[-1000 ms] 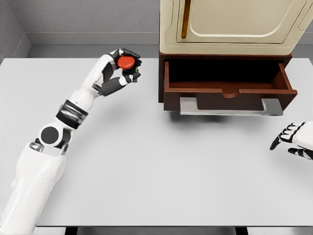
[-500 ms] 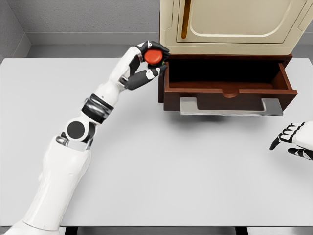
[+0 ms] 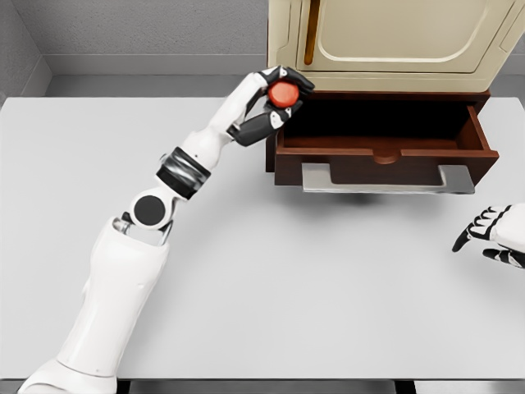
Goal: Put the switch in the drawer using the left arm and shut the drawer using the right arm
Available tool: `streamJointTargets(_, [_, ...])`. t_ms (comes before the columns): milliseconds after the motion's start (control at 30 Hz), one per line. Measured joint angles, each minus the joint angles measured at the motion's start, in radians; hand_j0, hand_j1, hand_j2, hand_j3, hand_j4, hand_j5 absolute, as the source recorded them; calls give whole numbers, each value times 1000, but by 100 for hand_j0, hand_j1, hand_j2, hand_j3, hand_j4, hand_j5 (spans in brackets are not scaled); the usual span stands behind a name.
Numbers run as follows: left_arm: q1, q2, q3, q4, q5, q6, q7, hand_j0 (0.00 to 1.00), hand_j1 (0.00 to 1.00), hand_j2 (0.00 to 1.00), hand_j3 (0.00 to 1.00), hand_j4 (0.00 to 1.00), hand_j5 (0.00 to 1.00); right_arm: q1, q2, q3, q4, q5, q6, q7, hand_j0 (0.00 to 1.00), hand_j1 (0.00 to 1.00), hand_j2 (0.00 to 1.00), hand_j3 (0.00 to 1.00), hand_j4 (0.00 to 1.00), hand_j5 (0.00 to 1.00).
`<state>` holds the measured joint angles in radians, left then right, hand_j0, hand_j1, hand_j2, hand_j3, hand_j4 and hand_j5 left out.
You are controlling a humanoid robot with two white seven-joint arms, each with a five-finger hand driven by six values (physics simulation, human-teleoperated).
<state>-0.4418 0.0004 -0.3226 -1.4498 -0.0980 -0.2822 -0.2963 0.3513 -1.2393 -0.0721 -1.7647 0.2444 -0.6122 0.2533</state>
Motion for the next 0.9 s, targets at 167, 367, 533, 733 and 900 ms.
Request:
streamJointTargets(167, [-11, 0, -20, -6, -10, 0, 0, 51, 51, 51, 51, 51, 51, 0, 0, 0, 0, 0, 0, 0, 60, 60, 60, 60, 60, 60])
streamJointTargets(367, [-21, 0, -29, -8, -40, -1, 0, 51, 51, 51, 51, 51, 51, -2, 0, 0, 1, 0, 0, 0, 60, 60, 60, 60, 60, 60])
streamJointTargets(533, [-43, 0, -57, -6, -59, -2, 0, 52, 52, 52, 52, 52, 52, -2, 2, 0, 1, 0, 0, 0, 60, 60, 60, 60, 60, 60])
streamJointTargets(733, [-46, 0, -79, -7, -76, -2, 0, 56, 56, 56, 56, 56, 56, -2, 2, 0, 3, 1, 0, -1, 60, 60, 60, 60, 60, 60])
streamJointTargets(900, [-77, 0, -99, -7, -88, -1, 0, 85, 85, 85, 85, 85, 85, -2, 1, -1, 4, 1, 0, -2, 60, 60, 60, 60, 60, 60])
